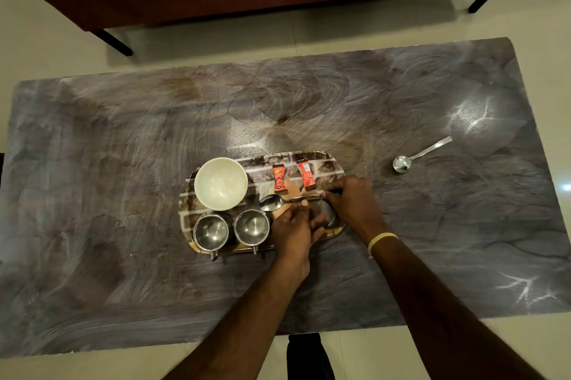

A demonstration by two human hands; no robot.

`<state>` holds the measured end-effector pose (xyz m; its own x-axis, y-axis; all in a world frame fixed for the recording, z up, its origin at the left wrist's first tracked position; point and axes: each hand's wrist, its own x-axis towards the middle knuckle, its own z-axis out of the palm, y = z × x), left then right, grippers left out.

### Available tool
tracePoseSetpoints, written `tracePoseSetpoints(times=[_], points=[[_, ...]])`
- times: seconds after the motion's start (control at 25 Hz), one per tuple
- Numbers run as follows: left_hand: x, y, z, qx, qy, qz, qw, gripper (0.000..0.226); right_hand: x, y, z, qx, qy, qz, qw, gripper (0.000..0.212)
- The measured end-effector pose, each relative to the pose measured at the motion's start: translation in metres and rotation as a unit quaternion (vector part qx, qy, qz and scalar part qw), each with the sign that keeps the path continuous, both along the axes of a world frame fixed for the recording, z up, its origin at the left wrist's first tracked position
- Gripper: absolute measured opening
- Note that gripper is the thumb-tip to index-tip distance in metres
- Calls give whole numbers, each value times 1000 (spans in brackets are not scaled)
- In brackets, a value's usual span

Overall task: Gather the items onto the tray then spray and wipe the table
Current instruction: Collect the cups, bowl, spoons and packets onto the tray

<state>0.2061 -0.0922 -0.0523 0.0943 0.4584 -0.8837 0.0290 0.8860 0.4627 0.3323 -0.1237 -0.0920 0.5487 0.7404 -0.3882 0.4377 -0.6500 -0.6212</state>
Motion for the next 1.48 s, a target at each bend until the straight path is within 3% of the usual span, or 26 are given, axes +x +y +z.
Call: tracePoseSetpoints(times=[0.68, 1.16, 1.28, 1.48], points=[[2, 5, 2, 27, -9, -23, 999, 21, -10, 0, 0, 23, -88, 83, 992, 23], [5, 3, -3, 33, -1, -18, 999, 28, -8, 2, 1, 17, -62, 80, 995, 17], [4, -2, -6, 25, 13, -17, 999, 36, 13, -9, 15, 49, -75, 35, 995, 16], [8, -13, -9, 19, 13, -43, 999, 29, 99, -47, 32, 68, -156, -93, 981, 9]])
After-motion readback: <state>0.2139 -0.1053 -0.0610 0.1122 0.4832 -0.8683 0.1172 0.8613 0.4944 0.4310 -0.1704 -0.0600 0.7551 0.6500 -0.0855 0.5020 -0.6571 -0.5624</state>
